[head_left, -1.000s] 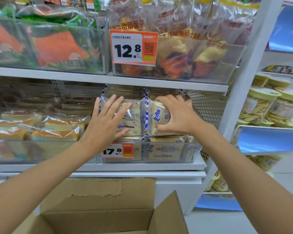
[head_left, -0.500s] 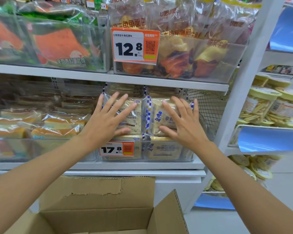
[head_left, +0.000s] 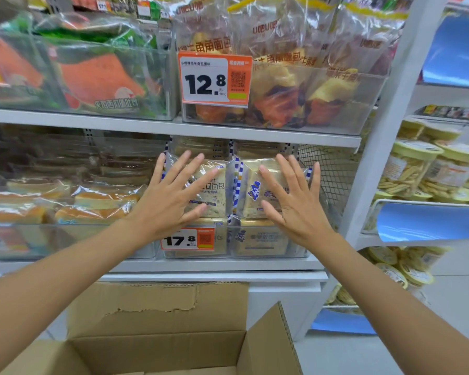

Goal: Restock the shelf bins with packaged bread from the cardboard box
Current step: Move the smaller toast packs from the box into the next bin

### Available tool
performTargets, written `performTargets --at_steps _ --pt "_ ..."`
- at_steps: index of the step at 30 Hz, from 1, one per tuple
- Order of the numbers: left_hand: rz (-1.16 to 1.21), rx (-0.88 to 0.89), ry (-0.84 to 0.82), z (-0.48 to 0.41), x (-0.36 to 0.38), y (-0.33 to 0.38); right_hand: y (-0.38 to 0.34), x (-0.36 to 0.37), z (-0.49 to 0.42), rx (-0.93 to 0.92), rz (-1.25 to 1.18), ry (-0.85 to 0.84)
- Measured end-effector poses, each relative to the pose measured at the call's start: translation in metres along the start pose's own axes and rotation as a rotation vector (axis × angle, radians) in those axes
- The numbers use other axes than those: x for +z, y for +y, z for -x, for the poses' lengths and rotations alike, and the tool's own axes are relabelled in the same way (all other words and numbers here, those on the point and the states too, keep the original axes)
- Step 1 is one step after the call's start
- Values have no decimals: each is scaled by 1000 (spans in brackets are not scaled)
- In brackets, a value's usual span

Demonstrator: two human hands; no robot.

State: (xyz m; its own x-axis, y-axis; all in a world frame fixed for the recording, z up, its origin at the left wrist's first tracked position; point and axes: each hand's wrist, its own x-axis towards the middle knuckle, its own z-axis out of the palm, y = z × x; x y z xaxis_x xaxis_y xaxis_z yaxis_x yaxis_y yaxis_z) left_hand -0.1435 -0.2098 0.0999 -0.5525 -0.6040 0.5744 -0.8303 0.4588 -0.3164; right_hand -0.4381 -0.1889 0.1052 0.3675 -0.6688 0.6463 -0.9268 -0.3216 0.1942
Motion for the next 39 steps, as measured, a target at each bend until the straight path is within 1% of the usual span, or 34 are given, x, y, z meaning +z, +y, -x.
performTargets --at_steps 3,6,9,14,20,23,25,29,36,39 --pt "-32 -14 0 -1 -2 6 -3 0 3 -31 60 26" --pt "-57 0 -55 -4 1 9 -7 4 -3 -76 -8 -41" --pt "-47 -4 -53 -5 2 10 -5 5 -6 -91 -21 -74" --pt "-33 -14 0 -2 -3 9 -10 -8 2 -82 0 6" --pt "-35 -42 40 5 -13 11 -24 -4 12 -76 26 123" --pt "-35 -39 55 10 -14 11 -29 -1 11 -62 56 141" --pt "-31 -35 40 13 -14 11 -31 1 8 -66 70 122" --pt "43 -46 -17 15 -15 10 -32 1 6 -55 -2 92" --pt "170 -68 27 16 -34 12 -38 -17 5 -41 -54 50" --pt "255 -100 32 20 -44 15 -44 -29 5 -4 -114 39"
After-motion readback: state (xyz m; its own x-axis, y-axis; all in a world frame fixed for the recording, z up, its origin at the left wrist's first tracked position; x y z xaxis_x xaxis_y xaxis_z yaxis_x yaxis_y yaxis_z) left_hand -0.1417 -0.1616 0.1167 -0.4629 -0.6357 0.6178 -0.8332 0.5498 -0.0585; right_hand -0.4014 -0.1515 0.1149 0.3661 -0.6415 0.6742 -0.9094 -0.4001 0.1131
